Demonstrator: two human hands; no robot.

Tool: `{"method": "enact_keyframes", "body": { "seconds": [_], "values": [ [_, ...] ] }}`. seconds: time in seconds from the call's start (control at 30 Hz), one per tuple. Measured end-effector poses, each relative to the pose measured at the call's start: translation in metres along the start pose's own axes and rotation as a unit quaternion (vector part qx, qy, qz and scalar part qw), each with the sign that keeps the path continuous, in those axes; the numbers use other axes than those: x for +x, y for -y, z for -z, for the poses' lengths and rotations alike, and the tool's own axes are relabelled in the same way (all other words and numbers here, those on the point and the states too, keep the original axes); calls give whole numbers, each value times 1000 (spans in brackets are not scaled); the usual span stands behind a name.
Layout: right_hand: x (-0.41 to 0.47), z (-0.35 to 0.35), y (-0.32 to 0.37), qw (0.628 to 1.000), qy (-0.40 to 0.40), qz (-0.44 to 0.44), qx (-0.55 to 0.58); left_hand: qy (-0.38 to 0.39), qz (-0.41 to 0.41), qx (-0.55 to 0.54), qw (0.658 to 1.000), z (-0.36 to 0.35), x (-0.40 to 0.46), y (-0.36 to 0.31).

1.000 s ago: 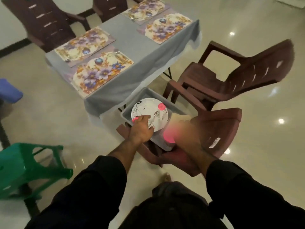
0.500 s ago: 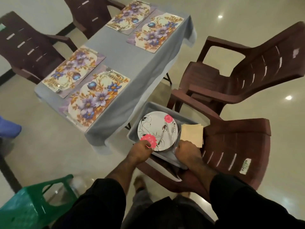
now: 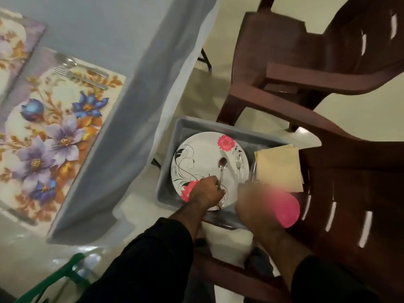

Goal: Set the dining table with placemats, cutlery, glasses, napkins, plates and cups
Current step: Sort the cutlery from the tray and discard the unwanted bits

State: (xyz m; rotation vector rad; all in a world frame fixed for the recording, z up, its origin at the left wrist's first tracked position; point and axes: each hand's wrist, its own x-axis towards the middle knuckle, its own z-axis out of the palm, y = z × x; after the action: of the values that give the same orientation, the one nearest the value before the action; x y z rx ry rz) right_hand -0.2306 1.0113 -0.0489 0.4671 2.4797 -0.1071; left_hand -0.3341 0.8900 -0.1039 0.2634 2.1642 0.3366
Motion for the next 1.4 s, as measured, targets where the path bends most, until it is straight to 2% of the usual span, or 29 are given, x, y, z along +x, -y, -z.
{"method": "enact_keyframes", "body": {
  "seconds": [0.23, 0.3, 0.47, 0.7, 0.77, 0.83, 1.0, 1.27, 1.4],
  "values": [
    [64, -32, 6, 999, -13, -32, 3, -77, 0, 94, 993, -18, 61, 7],
    [74, -38, 9, 999, -10, -40, 12, -94, 5, 63, 994, -15, 63, 15],
    [93, -46, 27, 999, -24, -40, 9, -128, 80, -114, 982, 6, 62, 63],
    [107, -61, 41, 991, -18, -112, 71, -92, 27, -263, 960, 32, 51, 111],
    [107, -64, 40, 988, -11, -106, 112, -86, 14, -292, 952, 40, 46, 111],
    [107, -67, 42, 982, -22, -96, 160, -83, 9, -313, 946, 44, 43, 110],
    [110, -69, 46, 950, -14, -163, 267, -81, 14, -331, 940, 39, 32, 105],
    [95, -80, 48, 972, 35, -110, 203, -76, 27, -343, 936, 26, 0, 98],
    [74, -72, 35, 956, 37, -141, 256, -92, 10, -350, 932, 32, -31, 85]
  ]
}}
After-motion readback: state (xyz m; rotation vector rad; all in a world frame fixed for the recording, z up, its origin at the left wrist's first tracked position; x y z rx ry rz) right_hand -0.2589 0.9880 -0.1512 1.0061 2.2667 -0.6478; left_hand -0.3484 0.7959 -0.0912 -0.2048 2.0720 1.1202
